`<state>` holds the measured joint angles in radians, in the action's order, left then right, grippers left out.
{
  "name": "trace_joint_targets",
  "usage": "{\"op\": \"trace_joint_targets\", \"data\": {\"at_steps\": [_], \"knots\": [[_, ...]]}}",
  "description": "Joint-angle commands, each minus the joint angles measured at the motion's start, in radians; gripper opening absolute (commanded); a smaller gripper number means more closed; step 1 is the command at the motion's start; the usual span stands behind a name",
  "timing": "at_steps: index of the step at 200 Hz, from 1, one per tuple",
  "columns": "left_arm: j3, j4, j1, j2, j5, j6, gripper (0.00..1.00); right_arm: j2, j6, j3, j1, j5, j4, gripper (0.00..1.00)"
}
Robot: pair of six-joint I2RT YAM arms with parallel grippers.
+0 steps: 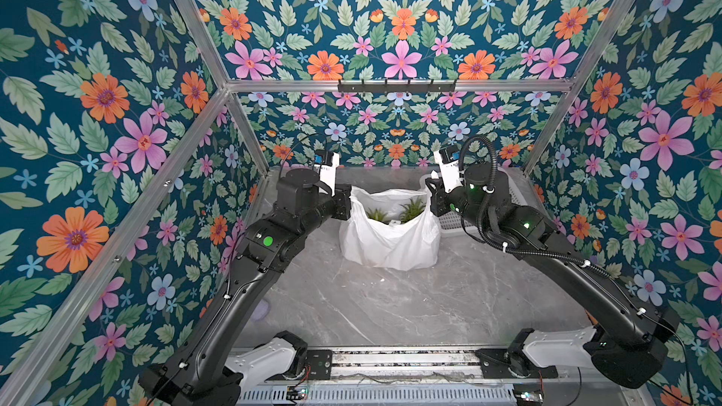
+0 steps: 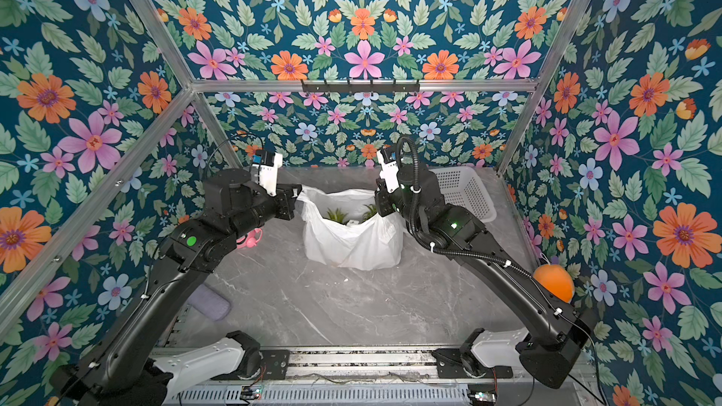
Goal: Place the pineapple into a plastic bag & tie a knot
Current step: Adjust the plastic bag at the center of the board.
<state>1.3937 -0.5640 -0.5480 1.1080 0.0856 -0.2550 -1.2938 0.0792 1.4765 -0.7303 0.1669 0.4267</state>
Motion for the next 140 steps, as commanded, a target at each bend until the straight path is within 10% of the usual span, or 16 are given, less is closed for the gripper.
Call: {"op": "trace_joint_targets", "data": {"at_steps": [1, 26, 50, 70, 140], "knots": [[-0.033, 0.052, 0.002, -0.008, 0.079, 0.037, 0.00, 0.033, -0.028, -0.047, 0.001, -0.076, -0.013, 0.00], [-0.067, 0.053, 0.002, -0.032, 0.092, 0.042, 0.00, 0.064, -0.019, -0.050, 0.000, -0.055, -0.007, 0.11], [-0.071, 0.051, 0.002, -0.049, 0.098, 0.053, 0.00, 0.073, -0.040, 0.006, -0.001, -0.024, 0.007, 0.60], [-0.061, 0.055, 0.002, -0.050, 0.093, 0.054, 0.00, 0.053, -0.081, 0.092, 0.000, -0.046, 0.042, 0.79], [-0.011, 0.056, 0.002, -0.010, 0.088, 0.059, 0.00, -0.088, -0.270, 0.156, -0.089, -0.409, -0.016, 0.83]]}}
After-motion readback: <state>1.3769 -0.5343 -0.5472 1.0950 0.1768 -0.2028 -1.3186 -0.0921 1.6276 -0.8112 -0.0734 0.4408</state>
